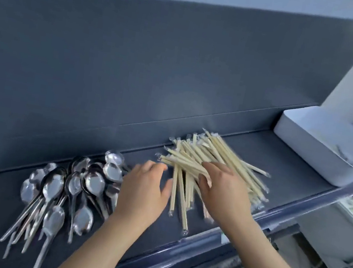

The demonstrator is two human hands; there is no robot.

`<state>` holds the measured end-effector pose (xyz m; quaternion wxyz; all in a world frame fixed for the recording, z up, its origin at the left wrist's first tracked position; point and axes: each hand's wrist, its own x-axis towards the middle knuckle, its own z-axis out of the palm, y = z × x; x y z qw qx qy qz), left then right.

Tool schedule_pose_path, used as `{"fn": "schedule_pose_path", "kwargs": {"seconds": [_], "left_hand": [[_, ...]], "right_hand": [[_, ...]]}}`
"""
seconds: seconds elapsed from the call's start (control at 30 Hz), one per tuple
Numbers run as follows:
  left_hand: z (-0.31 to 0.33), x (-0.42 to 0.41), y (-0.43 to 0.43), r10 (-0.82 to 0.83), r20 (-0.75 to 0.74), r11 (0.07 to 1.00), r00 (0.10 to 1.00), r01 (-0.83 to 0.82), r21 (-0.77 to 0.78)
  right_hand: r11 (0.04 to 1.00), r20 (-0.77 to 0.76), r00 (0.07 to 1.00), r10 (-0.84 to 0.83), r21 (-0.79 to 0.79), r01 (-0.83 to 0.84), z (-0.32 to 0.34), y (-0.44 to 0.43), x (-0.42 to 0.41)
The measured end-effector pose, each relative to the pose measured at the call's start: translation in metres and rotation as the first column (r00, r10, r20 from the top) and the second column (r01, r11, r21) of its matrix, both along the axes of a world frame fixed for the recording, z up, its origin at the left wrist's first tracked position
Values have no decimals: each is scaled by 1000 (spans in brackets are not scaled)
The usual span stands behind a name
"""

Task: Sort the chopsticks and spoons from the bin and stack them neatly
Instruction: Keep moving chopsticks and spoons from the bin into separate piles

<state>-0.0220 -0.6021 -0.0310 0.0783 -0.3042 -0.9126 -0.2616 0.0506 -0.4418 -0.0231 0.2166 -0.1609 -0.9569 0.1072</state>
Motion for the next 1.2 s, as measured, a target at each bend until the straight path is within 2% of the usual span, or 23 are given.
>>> {"fn": "schedule_pose_path", "kwargs": {"seconds": [0.17,0.33,0.57,0.8,0.93,1.03,1.2], "left_hand": [[9,42,108,-166,-50,986,985,167,21],[16,94,235,-255,-14,965,967,256,52],[15,120,371,-346,163,935,924,325,140],[19,86,474,-401,316,911,860,337,238],[16,55,535,-439,374,898,817,404,174],[12,37,580,-463,403,876,789,477,71],[-8,23,638,-424,580,795,695,593,-129]], "right_hand": [[988,54,986,-156,20,155,11,94,64],[964,77,961,-265,42,262,20,211,133],[934,92,935,-343,-67,350,28,343,184],[926,143,929,-342,-118,359,37,454,169],[940,218,939,-266,-160,303,35,518,144],[943,314,930,-190,-205,262,31,559,124],[957,525,851,-25,-235,173,14,606,92]]}}
